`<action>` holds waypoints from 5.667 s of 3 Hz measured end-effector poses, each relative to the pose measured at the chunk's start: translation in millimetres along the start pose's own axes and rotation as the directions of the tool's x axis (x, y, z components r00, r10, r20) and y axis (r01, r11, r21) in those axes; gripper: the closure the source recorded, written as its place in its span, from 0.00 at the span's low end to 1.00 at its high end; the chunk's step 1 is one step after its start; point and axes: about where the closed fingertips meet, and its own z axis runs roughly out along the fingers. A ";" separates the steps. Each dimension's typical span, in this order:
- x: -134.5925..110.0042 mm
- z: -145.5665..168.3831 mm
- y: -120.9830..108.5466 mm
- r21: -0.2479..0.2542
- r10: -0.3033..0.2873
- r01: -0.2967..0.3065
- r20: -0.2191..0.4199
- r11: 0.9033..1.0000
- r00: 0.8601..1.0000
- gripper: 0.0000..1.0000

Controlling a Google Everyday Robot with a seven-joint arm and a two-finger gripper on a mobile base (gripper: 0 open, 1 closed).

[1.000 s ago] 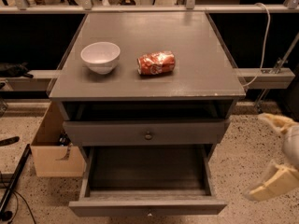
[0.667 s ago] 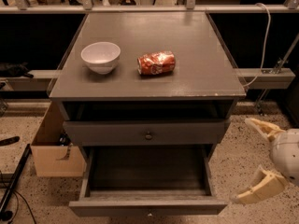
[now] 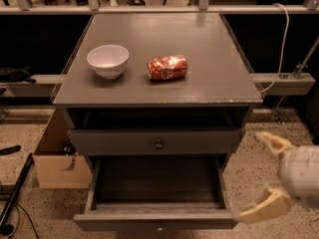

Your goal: Close middle drawer

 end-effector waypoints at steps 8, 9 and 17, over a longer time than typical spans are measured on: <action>144.1 105.7 4.1 0.018 0.062 -0.061 -0.033 0.998 0.998 0.65; 156.5 140.8 29.3 -0.011 0.054 -0.055 -0.037 0.998 0.998 0.96; 256.0 257.5 94.1 -0.163 -0.082 0.043 -0.242 0.986 0.967 1.00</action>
Offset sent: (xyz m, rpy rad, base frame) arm -0.0166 0.0402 -0.1538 -0.1194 0.1702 -0.1521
